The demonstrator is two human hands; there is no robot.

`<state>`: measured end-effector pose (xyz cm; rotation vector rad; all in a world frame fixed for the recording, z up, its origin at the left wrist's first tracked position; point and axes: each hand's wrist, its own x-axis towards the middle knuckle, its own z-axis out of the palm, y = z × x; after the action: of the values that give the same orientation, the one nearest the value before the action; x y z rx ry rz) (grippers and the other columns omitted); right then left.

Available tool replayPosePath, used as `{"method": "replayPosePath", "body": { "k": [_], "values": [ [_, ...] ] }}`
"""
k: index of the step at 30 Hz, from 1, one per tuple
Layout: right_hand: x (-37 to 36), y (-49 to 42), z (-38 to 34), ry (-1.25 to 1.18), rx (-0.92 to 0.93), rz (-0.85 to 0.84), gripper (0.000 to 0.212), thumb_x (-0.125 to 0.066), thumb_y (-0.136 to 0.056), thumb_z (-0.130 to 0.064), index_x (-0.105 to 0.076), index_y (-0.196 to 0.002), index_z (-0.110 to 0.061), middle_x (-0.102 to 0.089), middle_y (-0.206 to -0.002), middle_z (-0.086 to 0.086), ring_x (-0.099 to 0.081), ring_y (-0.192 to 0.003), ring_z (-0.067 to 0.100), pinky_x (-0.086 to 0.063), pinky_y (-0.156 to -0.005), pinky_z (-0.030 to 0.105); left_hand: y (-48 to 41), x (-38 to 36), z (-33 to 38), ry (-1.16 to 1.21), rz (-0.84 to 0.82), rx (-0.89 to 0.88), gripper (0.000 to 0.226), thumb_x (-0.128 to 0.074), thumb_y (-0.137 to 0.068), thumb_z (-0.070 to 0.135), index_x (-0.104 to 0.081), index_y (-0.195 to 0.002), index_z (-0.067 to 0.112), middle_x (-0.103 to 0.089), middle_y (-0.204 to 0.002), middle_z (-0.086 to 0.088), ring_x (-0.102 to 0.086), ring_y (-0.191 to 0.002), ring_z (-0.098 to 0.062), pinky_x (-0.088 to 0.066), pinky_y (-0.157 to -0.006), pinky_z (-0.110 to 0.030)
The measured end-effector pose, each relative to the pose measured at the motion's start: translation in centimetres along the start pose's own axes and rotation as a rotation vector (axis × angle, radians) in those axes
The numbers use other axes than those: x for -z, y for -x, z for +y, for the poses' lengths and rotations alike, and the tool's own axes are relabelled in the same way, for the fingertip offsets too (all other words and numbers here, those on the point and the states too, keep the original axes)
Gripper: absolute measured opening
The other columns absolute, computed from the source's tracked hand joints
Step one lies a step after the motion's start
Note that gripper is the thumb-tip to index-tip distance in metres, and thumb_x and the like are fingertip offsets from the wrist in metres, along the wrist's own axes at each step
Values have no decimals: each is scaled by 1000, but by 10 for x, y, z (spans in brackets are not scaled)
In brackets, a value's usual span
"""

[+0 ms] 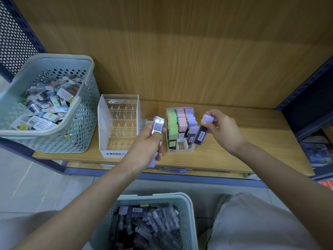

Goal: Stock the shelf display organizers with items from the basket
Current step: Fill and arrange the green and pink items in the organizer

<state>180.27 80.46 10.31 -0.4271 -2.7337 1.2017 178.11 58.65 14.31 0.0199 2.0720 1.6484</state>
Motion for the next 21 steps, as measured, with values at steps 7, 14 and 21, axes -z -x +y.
{"method": "replayPosePath", "body": {
  "k": [7, 14, 21],
  "values": [
    [-20, -12, 7, 144, 23, -86, 11, -63, -85, -12, -64, -85, -22, -57, -96, -3, -57, -90, 19, -39, -71, 21, -4, 2, -4, -30, 16, 28, 14, -38, -96, 7, -41, -94, 21, -48, -79, -5, -46, -57, -16, -40, -50, -29],
    [-20, -18, 1, 390, 70, -46, 20, -62, -84, -12, -65, -104, -16, -66, -108, 2, -58, -96, 24, -43, -74, 33, -5, 4, -6, -63, 4, -16, 20, -41, -97, 8, -41, -85, 23, -51, -77, -3, -48, -56, -16, -42, -50, -27],
    [-24, -14, 13, 513, 138, -205, 32, -49, -92, 3, -61, -117, -12, -50, -120, -1, -62, -101, 16, -47, -80, 28, -1, 6, -4, -109, -33, -42, 14, -44, -97, 10, -48, -92, 23, -56, -87, -6, -51, -54, -14, -38, -39, -16]
  ]
}}
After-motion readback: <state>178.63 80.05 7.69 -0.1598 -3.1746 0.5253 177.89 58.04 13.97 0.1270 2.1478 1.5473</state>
